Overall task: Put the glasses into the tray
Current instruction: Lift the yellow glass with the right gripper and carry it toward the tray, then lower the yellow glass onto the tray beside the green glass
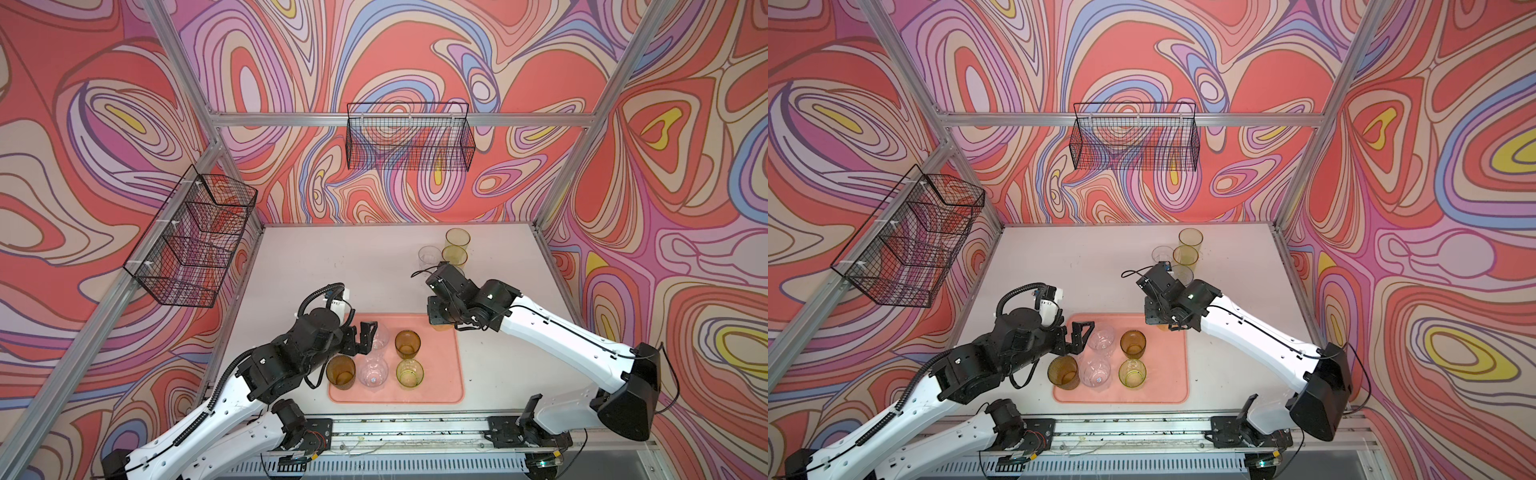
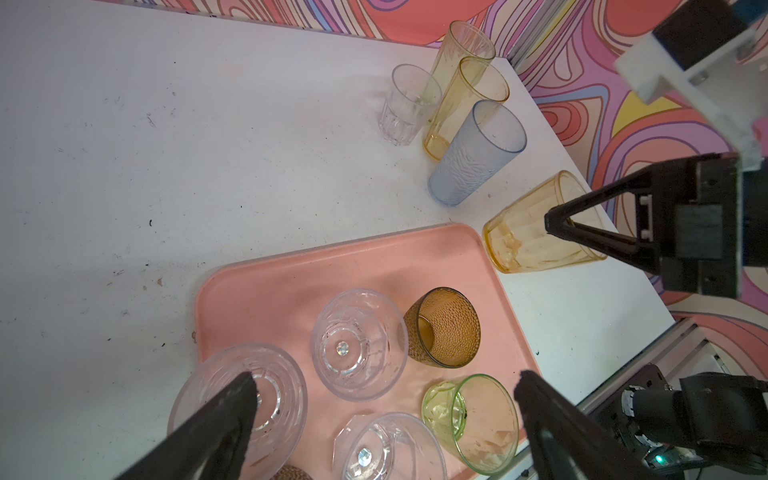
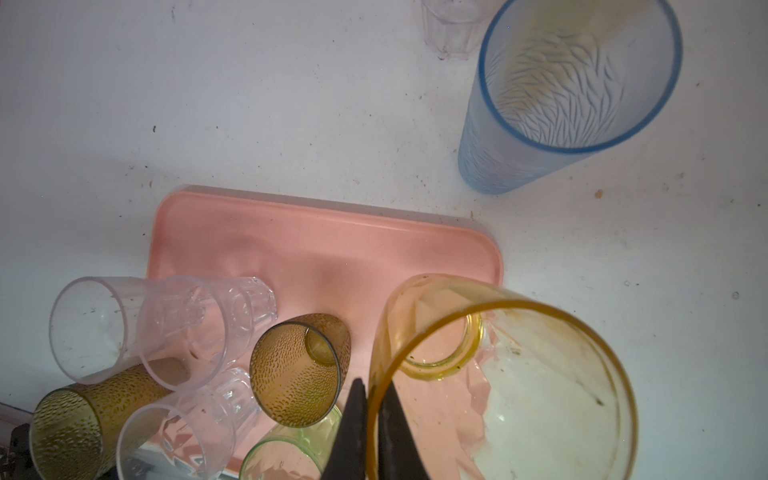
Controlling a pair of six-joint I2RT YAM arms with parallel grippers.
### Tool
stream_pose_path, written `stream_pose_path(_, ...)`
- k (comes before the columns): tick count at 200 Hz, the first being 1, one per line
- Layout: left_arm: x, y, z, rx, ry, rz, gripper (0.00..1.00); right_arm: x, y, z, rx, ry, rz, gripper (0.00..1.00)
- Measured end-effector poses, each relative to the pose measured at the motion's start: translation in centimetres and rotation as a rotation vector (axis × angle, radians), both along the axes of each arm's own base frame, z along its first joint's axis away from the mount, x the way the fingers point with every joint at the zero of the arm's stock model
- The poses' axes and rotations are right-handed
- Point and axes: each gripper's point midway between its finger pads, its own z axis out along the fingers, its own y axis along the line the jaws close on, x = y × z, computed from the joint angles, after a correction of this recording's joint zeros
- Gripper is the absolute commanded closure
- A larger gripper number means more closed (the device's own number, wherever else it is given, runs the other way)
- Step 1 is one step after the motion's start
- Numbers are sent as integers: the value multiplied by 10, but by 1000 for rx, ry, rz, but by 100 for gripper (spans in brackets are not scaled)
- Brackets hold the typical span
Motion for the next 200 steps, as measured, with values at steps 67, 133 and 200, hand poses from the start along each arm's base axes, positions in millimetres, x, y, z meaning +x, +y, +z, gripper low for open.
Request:
stream_pose_path(67,5,-7,-6,12,15,-4,0,-16,2,-11,-44,17,3,100)
stream_pose_path(133,5,-7,-7,13,17,-4,0,-39,1,-53,-111,101,11,100)
stream_pose_path(200,5,-8,-5,0,19,1,0,-63,11,-74,-124,143,29,100)
